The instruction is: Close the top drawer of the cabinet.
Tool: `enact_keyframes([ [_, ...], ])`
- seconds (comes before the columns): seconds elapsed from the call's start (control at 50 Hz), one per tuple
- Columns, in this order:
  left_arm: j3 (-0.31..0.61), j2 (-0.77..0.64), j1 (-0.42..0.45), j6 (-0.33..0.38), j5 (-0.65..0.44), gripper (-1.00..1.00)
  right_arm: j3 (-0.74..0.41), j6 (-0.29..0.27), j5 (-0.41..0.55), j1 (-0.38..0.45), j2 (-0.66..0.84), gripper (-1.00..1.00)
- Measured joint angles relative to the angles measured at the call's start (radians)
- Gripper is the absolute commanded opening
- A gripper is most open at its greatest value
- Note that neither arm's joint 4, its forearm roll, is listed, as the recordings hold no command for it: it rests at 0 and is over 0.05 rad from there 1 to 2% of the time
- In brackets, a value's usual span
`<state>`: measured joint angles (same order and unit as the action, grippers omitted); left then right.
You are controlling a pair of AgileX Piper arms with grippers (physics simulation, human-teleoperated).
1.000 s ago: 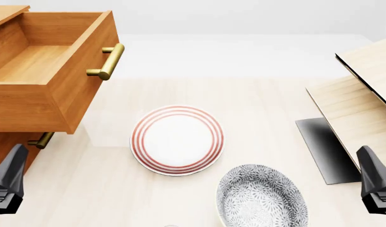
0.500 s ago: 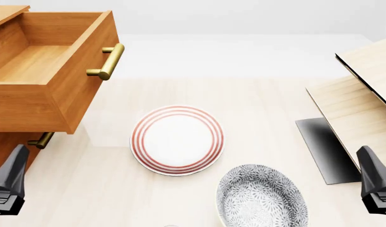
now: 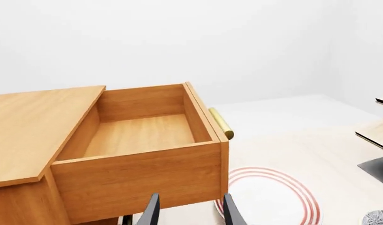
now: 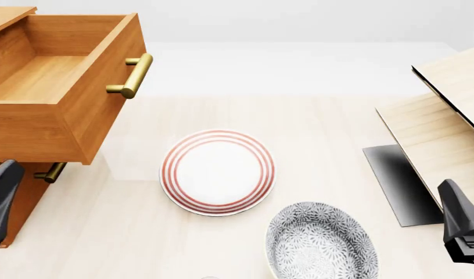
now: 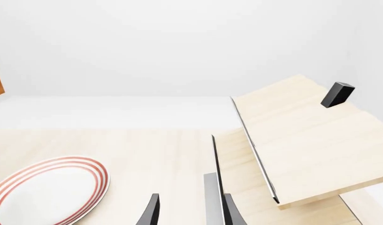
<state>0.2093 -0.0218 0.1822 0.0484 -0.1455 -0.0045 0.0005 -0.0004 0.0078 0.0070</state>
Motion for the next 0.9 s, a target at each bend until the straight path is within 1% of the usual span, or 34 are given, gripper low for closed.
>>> enact_keyframes([
  [0.16,0.072,-0.058,0.113,-0.017,-0.011,1.00,0.000,0.000,0.000,0.000,0.000,1.00],
  [0.34,0.141,-0.150,0.234,-0.022,0.029,1.00,0.000,0.000,0.000,0.000,0.000,1.00],
  [0.46,0.182,-0.225,0.307,-0.032,0.076,1.00,0.000,0.000,0.000,0.000,0.000,1.00],
  [0.62,0.214,-0.331,0.387,-0.035,0.152,1.00,0.000,0.000,0.000,0.000,0.000,1.00],
  [0.9,0.313,-0.558,0.559,0.029,0.316,1.00,0.000,0.000,-0.001,0.000,0.000,1.00],
])
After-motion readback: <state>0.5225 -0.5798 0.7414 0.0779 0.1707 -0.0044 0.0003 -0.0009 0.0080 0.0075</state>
